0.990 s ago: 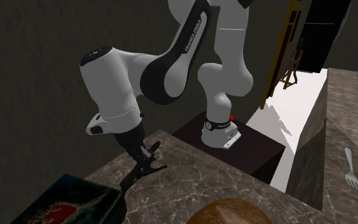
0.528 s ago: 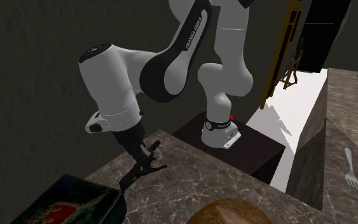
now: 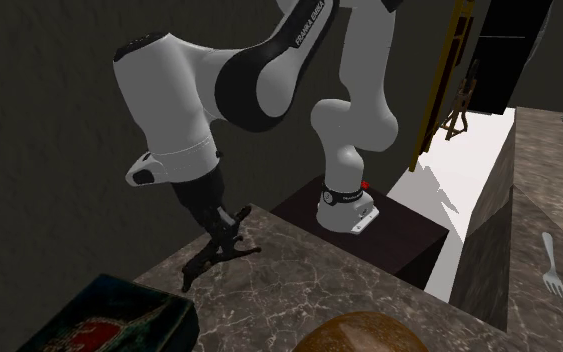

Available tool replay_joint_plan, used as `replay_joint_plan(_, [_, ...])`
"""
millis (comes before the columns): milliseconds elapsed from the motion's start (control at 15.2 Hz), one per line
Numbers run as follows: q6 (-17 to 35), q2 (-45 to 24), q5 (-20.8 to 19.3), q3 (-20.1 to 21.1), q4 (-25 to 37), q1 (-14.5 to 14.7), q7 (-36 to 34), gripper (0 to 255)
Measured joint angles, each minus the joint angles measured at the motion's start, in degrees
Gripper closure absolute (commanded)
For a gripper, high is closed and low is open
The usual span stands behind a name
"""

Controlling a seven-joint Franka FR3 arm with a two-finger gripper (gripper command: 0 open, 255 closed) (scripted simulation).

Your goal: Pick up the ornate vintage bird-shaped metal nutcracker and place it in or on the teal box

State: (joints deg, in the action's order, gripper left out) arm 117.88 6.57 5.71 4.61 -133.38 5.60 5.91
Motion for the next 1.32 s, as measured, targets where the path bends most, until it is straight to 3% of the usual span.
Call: replay_joint_plan(1320, [-15.59, 5.55, -0.28, -0.38, 10.06, -0.18, -0.84, 255])
